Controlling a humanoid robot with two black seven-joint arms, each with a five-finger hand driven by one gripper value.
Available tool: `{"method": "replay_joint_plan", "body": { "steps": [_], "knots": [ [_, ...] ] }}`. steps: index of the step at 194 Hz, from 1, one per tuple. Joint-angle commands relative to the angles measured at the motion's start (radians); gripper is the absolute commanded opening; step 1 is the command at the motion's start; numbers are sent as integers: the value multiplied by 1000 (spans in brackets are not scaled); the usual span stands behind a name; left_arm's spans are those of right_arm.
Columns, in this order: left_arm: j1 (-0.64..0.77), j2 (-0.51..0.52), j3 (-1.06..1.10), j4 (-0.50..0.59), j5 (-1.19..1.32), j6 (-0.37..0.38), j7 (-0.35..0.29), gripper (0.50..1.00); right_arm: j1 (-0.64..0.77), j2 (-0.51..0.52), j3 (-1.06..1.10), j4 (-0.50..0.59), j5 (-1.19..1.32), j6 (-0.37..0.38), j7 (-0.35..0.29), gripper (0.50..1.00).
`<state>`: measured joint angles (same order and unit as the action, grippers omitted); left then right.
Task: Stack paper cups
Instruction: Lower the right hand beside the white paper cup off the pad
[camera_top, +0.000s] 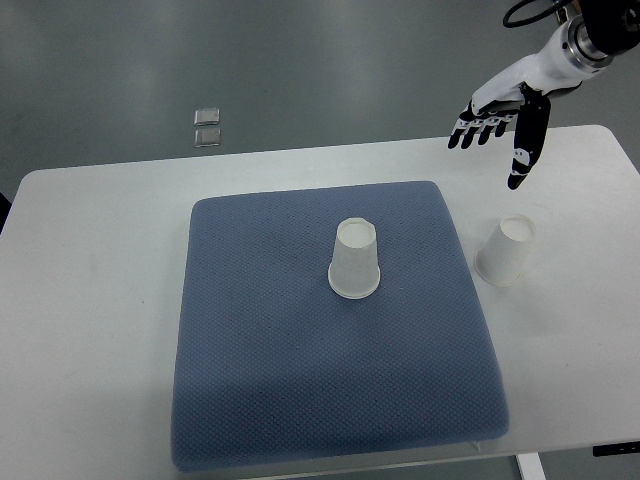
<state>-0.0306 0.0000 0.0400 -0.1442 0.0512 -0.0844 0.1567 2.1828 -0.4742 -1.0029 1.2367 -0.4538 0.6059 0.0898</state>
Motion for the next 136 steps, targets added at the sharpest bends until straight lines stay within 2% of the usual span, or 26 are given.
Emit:
{"method": "replay_joint_plan", "body": {
  "steps": [1, 80, 122, 136],
  "knots": [
    [0, 0, 0, 0, -1, 0, 0, 1000, 86, 2, -19, 55, 0, 5, -4, 928],
    [0, 0, 1, -1, 1, 0, 0, 1000, 183, -29, -120, 116, -2, 5, -12, 928],
    [0, 0, 1, -20, 1, 0, 0, 1000, 112, -35, -118, 106, 0, 3, -12, 928],
    [0, 0, 1, -21, 1, 0, 0, 1000, 57, -35, -120, 93, 0, -61, -12, 928]
  ]
}}
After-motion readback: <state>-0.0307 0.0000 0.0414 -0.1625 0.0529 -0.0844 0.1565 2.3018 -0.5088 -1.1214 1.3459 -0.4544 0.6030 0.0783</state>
